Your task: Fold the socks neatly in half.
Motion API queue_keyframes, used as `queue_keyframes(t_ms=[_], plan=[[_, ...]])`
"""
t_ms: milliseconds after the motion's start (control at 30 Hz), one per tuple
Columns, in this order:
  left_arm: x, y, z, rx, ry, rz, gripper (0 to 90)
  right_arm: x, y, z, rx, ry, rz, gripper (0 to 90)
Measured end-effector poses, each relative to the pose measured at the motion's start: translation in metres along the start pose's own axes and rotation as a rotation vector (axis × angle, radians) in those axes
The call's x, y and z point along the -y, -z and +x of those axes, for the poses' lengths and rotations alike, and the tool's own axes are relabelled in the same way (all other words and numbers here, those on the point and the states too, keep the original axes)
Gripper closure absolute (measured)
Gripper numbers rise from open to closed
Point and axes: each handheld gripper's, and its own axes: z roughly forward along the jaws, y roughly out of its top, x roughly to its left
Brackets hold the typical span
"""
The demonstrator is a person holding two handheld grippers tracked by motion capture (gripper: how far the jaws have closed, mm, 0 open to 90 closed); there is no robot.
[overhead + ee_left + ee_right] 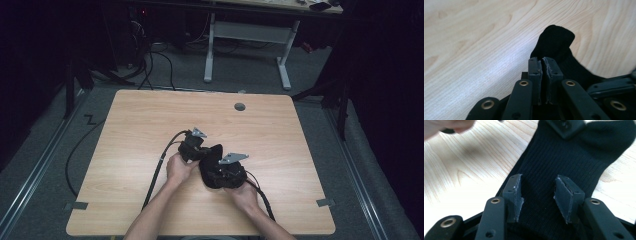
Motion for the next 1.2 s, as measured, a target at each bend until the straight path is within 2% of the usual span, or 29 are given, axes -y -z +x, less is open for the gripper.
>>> queue_keyframes(t_ms=[100,133,267,400,433,500,567,633,733,767,833,900,1033,1200], plan=[[-0.003,0.011,-0.006,0.008,-0.006,-0.044,84.7,-0.001,-0.003,0.0,0.011,0.009,-0.004,56.2],[-0.004,0.016,-0.01,0.024,-0.014,-0.064,84.8,-0.001,-0.005,-0.001,0.016,0.01,-0.008,56.2],[-0.003,0.023,-0.02,0.038,-0.044,-0.094,84.9,-0.009,-0.012,-0.004,0.043,0.024,-0.001,56.2],[0.0,0.022,-0.015,0.035,-0.019,-0.113,84.9,-0.014,-0.016,-0.007,0.028,0.012,-0.006,54.4],[0.0,0.022,-0.013,0.033,-0.008,-0.122,84.9,-0.014,-0.015,-0.008,0.017,0.011,-0.01,52.0],[0.001,0.023,-0.011,0.033,0.002,-0.14,84.9,-0.013,-0.006,-0.008,-0.036,-0.001,-0.044,49.8],[0.002,0.024,-0.011,0.03,0.004,-0.145,84.8,-0.009,0.008,-0.004,-0.051,0.01,-0.091,48.8],[0.002,0.024,-0.012,0.029,-0.001,-0.147,84.9,-0.005,0.018,-0.002,-0.055,0.03,-0.099,47.6],[0.001,0.025,-0.012,0.035,-0.006,-0.158,84.8,0.002,0.02,-0.002,-0.039,0.055,-0.044,45.5],[0.001,0.025,-0.013,0.037,-0.009,-0.16,84.9,0.005,0.017,-0.004,-0.023,0.066,-0.018,44.9],[0.001,0.027,-0.014,0.046,-0.017,-0.164,84.9,0.008,0.011,-0.005,-0.021,0.064,0.007,44.6],[0.001,0.03,-0.017,0.057,-0.024,-0.169,84.8,0.007,0.008,-0.006,-0.003,0.068,0.001,45.3],[0.004,0.038,-0.028,0.056,-0.071,-0.172,84.7,0.006,0.001,-0.006,0.033,0.058,-0.022,47.0],[0.015,0.041,-0.036,0.055,-0.087,-0.16,84.6,0.004,-0.006,-0.008,0.08,0.064,-0.047,48.0]])
